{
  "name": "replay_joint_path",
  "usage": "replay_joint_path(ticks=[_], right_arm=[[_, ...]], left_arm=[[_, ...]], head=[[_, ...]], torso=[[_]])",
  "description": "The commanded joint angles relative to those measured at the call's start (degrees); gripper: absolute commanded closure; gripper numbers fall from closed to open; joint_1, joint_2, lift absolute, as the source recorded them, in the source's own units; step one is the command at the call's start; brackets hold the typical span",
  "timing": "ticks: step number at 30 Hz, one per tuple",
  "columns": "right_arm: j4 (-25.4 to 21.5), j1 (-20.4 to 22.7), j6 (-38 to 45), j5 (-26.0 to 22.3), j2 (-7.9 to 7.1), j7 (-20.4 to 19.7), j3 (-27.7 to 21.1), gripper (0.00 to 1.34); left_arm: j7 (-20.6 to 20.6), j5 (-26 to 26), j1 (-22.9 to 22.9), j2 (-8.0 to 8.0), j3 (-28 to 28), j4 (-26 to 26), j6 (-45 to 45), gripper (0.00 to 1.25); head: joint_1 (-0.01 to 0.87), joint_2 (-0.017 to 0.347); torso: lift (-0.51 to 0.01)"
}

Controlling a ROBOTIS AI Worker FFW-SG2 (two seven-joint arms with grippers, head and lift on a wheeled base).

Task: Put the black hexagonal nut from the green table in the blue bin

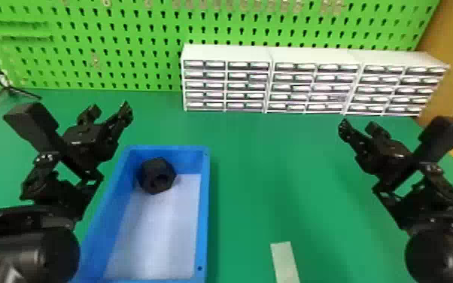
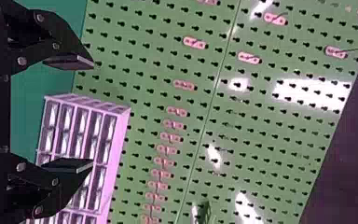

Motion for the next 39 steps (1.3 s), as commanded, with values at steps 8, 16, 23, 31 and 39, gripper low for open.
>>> replay_joint_path(ticks=[8,16,23,31,39], right_arm=[[0.0,0.9,-0.4,-0.9,-0.20,0.0,-0.7,0.52],[0.0,1.1,-0.5,-0.9,0.32,0.0,-0.8,0.52],[0.0,0.6,-0.5,-0.5,0.24,0.0,0.4,0.52],[0.1,0.6,-0.4,-0.2,0.32,0.0,0.6,0.52],[0.2,0.6,-0.1,0.0,0.41,0.0,1.0,0.52]], left_arm=[[-0.2,1.2,-0.2,-0.79,1.4,1.4,-0.6,0.50],[-0.2,0.8,0.2,-1.93,2.8,1.5,-1.6,0.50],[-0.2,0.4,0.0,-2.28,3.3,1.5,-1.7,0.50],[-0.2,0.2,0.3,-2.37,3.4,1.5,-1.7,0.50],[-0.2,0.2,0.3,-2.37,3.6,1.5,-1.8,0.50]], head=[[0.692,0.008],[0.692,0.008],[0.692,0.008],[0.692,0.008],[0.692,0.008]], torso=[[-0.097],[-0.097],[-0.097],[-0.097],[-0.097]])
